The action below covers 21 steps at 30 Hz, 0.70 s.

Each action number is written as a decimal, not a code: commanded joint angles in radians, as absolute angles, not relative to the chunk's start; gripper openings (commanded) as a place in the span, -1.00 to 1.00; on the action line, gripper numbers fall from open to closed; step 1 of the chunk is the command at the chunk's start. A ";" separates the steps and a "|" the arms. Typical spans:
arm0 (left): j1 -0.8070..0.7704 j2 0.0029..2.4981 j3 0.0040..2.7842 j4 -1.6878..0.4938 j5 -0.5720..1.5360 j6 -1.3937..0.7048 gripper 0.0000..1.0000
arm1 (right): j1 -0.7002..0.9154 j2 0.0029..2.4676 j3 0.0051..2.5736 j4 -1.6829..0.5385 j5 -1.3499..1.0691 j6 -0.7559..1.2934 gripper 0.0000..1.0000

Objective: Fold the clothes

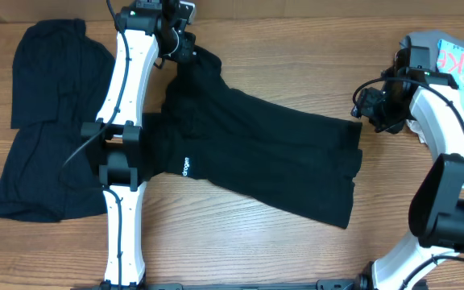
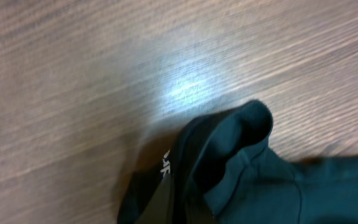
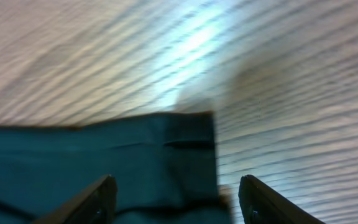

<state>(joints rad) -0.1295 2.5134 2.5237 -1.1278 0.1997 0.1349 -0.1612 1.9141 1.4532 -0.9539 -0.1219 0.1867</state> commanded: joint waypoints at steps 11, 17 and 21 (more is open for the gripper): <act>-0.136 2.399 2.551 -1.178 0.017 0.058 -0.92 | -0.108 2.052 1.477 -0.919 -0.044 0.234 0.36; -0.136 2.386 2.551 -1.182 0.019 0.044 -0.92 | -0.084 2.088 1.477 -0.898 -0.041 0.257 0.29; -0.138 2.386 2.551 -1.192 0.019 0.044 -0.92 | -0.078 2.100 1.473 -0.882 -0.042 0.259 0.23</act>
<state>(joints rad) -0.1314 2.4222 2.5244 -1.1892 0.0395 0.0654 -0.0814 2.0830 1.4551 -0.8974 -0.0544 0.2424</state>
